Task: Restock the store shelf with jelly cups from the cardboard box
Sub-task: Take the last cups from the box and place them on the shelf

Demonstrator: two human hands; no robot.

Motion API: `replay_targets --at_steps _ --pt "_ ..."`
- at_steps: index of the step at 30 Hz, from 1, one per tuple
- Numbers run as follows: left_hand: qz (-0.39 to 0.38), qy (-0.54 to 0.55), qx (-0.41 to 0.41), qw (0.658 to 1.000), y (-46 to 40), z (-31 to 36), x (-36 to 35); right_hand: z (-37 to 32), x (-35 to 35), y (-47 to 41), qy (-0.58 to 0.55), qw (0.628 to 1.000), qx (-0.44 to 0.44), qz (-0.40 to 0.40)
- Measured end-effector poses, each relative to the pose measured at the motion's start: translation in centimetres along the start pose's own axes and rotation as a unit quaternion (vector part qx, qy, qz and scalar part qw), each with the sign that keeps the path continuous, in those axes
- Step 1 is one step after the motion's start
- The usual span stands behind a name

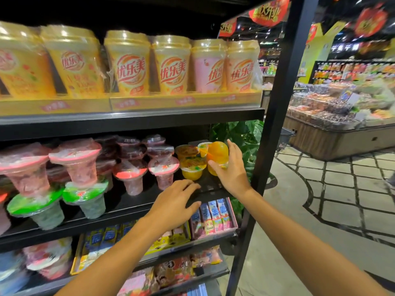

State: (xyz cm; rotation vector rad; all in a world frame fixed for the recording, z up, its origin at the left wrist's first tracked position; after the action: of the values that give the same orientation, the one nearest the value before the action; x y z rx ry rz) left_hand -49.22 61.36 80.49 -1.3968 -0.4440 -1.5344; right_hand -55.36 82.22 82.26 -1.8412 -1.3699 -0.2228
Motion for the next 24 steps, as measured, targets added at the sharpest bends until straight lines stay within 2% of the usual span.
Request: replay_targets --at_steps 7,11,17,24 --pt "0.010 -0.017 -0.071 0.997 1.4 0.6 3.5 -3.7 3.3 3.3 0.089 0.993 0.051 -0.055" --pt "0.023 -0.021 -0.082 0.996 3.4 1.1 5.7 -5.9 5.2 6.2 0.134 0.984 0.091 -0.081" --pt "0.020 -0.047 -0.045 0.998 11.4 0.5 8.3 -8.7 4.6 11.6 0.114 0.972 0.167 -0.120" --pt "0.011 -0.069 0.049 0.996 28.3 -1.9 8.0 -11.2 -1.4 22.0 0.040 0.943 0.247 -0.221"
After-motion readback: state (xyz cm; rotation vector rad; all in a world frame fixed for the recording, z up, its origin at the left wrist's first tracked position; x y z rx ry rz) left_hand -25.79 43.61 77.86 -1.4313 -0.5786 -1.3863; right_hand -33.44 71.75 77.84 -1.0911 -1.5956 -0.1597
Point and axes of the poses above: each hand's wrist, its own y-axis away from the middle knuckle, its own x-axis out of the back of the hand, z = x × y, the point moved 1 cm from there along -y, towards the middle knuckle, and after that the axes turned 6 degrees about y, right-handed, at the moved point
